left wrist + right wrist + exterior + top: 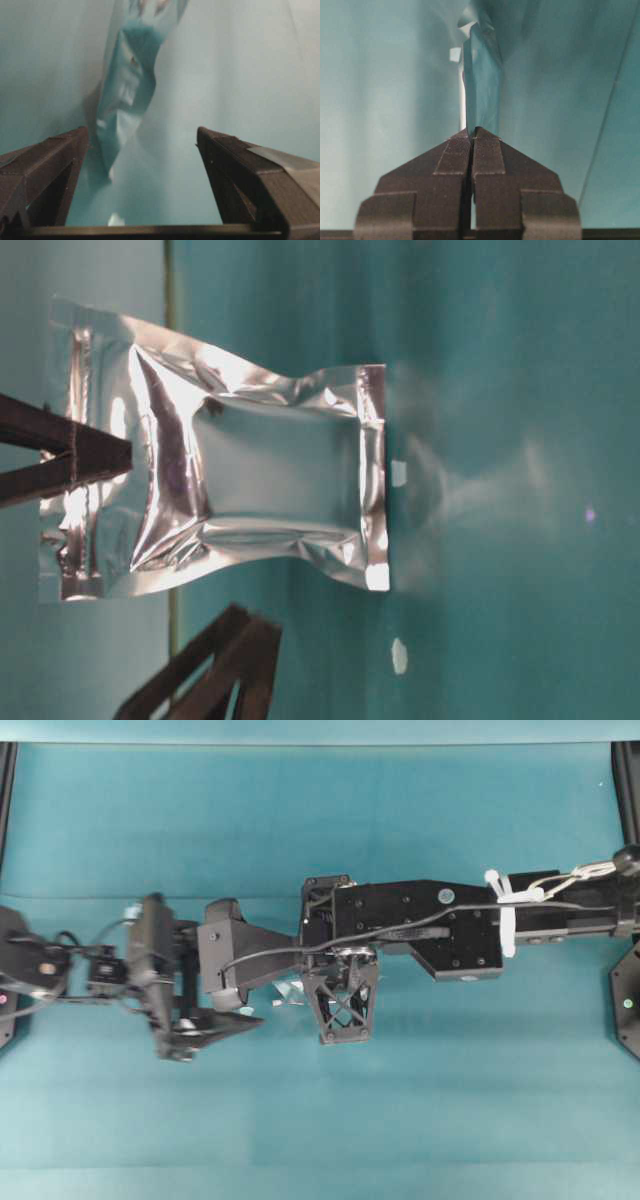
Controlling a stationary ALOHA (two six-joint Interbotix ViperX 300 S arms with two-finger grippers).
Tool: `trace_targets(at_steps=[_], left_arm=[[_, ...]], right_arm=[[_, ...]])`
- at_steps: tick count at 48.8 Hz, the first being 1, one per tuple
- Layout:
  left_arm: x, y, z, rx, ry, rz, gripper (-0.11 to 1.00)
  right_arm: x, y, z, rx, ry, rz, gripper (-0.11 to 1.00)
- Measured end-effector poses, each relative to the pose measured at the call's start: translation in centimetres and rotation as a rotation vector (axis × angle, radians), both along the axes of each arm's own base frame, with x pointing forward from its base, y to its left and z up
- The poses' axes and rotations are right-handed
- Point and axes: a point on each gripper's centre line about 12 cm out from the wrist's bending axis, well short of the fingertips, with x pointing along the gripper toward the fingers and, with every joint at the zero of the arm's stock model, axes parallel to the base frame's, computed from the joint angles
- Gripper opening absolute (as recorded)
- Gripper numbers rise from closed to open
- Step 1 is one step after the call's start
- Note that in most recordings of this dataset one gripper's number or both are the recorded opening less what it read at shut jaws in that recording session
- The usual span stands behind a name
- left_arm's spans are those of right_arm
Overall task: Hand over the silver zip bag and make it stand upright.
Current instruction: 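Move the left gripper in and grasp the bag's lower edge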
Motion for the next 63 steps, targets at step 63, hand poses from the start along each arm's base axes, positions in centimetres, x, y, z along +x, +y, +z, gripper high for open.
trace_targets(at_steps=[63], left_arm=[[5.7, 0.6, -4.2, -0.011, 0.026, 0.021, 0.91]], right_arm=[[0.0, 0.1, 0.0, 0.001, -0.002, -0.003, -0.02]])
